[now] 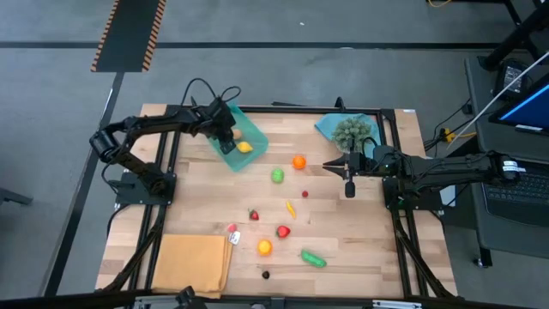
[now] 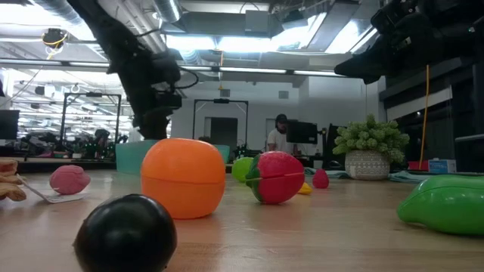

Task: Pick and placing Produce into tupperware
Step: Put the orange pumpkin into the blue bin

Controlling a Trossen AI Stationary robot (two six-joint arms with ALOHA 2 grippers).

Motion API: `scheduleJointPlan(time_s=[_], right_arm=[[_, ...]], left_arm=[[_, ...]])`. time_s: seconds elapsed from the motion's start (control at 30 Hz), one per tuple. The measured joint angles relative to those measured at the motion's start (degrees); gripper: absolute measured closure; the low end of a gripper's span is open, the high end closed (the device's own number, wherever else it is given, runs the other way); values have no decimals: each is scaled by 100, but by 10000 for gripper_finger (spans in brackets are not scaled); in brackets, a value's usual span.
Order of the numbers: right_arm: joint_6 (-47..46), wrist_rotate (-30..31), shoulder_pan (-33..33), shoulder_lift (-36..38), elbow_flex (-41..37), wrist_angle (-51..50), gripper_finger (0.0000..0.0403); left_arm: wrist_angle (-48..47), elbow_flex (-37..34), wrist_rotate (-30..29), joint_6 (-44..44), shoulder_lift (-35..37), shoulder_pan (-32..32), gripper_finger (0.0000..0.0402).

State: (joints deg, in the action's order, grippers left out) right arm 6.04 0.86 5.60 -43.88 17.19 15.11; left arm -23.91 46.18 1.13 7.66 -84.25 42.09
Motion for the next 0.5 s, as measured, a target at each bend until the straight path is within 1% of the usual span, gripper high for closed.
scheduleJointPlan(time_s=[0.1, 0.2, 0.3, 0.5], right_arm=[[0, 0, -1, 0, 0, -1, 360], [-147, 0, 0, 0, 0, -2, 360], [-286, -2, 0, 0, 0, -2, 360], [-128, -2, -2, 0, 0, -2, 360]], left_arm=[[-114, 70, 2, 2, 167, -6, 224], [-92, 71, -1, 60, 503, -113, 223], [-95, 71, 13, 193, 984, -276, 223], [51, 73, 11, 192, 2019, -606, 223]])
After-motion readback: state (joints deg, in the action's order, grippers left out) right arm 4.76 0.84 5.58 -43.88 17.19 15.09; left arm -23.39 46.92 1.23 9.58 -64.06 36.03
